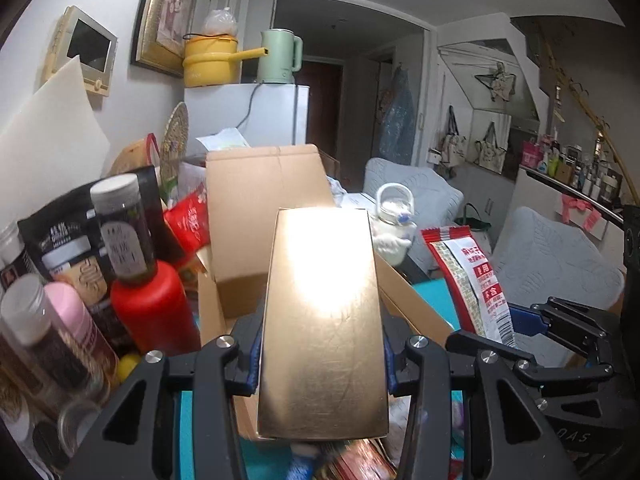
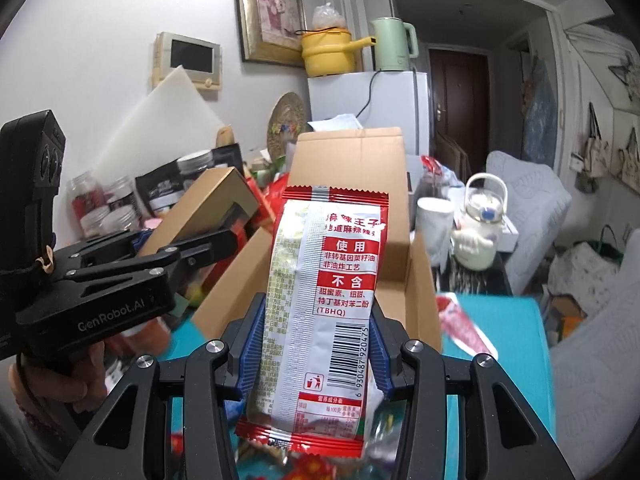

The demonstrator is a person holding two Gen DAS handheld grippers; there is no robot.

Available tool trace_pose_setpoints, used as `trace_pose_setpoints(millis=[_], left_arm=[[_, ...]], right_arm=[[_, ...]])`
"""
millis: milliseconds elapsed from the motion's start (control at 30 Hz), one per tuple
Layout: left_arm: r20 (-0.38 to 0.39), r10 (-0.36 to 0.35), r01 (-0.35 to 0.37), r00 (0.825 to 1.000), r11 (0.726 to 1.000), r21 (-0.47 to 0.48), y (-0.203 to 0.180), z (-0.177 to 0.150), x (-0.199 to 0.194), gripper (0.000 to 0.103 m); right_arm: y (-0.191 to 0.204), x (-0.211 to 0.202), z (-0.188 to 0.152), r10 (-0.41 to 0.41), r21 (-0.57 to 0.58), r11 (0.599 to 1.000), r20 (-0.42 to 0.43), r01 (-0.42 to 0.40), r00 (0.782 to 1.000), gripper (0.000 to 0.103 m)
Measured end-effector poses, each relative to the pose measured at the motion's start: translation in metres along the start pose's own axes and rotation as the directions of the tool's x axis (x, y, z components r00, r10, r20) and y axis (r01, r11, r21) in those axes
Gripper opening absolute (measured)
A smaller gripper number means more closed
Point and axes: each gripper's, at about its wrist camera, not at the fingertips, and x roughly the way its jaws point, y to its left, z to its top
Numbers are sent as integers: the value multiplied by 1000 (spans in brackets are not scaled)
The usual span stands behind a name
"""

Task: Organize snacks
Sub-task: 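Carry the sauce packet into the cardboard box and open the right gripper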

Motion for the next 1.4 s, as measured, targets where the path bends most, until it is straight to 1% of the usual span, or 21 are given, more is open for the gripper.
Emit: trace_pose_setpoints(millis=[67,167,267,400,567,733,833,1000,1133,1233,1400], left_arm=[[7,14,-14,1000,1000,-6,7,8,11,44],[14,60,-60,998,998,2,14,14,29,44],[-11,51,-51,999,999,-17,24,19,53,44],[-30,56,-56,998,998,-20,30,23,79,44],[-50,65,-66,997,998,-9,34,31,113,44],[-79,67,-69,995,998,-11,39,34,141,44],[-103,85,-86,991,996,-1,41,30,156,44],[-159,111,-110,981,994,14,47,19,180,44],[-204,131,-130,970,991,16,51,12,197,44],[-236,138,-139,962,990,11,52,7,205,44],[-301,146,-151,942,989,8,54,1,218,44]], right_arm=[[-3,8,6,-2,-3,1000,6,2,1000,45],[-9,25,16,-13,-1,1000,11,13,1000,45],[-15,42,22,-10,5,1000,5,10,1000,45],[-27,68,30,-23,20,1000,-11,24,1000,45],[-39,90,36,-29,32,999,-17,30,999,45],[-49,120,38,-18,49,999,-59,21,998,45],[-52,137,35,-16,50,999,-93,21,995,45],[-54,164,29,-7,47,999,-163,15,987,45],[-54,181,23,-36,36,998,-208,45,977,45],[-56,191,17,-42,36,998,-236,52,971,45],[-56,202,13,-56,22,998,-283,65,957,46]])
